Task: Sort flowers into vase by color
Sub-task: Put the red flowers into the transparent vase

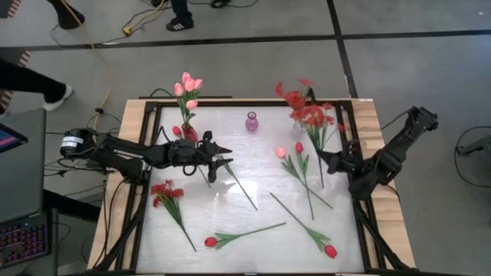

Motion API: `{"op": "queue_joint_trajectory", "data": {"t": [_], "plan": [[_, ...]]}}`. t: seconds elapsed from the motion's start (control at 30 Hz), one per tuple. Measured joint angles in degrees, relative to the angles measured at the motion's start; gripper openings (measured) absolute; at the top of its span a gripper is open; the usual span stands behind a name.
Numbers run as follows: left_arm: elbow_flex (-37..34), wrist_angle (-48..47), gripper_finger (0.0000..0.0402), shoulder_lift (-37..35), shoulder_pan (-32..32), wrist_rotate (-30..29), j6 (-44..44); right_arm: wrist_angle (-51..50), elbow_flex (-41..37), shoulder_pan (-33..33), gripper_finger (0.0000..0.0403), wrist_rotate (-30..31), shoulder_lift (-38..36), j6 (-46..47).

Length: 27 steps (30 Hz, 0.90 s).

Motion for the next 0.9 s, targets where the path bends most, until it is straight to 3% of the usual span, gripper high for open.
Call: {"op": "queue_joint_trajectory", "data": {"t": [0.13,0.27,0.43,0.53,0.67,0.9], "plan": [[0.0,0.0,0.0139,0.0,0.0,1.0,0.8,7.5,0.0,-1.4,0.0031,3.9,-1.1,-15.4],[0.0,-0.5,0.0139,0.0,0.0,1.2,1.6,10.0,0.0,-2.6,0.0031,9.1,-2.9,-25.2],[0.0,-2.1,0.0139,0.0,0.0,1.1,2.5,9.0,0.0,-3.4,0.0031,17.3,-6.8,-31.6],[0.0,-3.4,0.0139,0.0,0.0,1.2,2.5,5.3,0.2,-4.3,0.0031,21.1,-10.0,-29.7],[0.0,-4.5,0.0139,0.0,0.0,1.2,2.5,1.9,-0.5,-13.4,0.0032,21.1,-14.1,-26.9],[0.0,-4.3,0.0139,0.0,0.0,1.2,2.9,1.4,-2.0,-33.3,0.0032,21.2,-14.6,-26.2]]}}
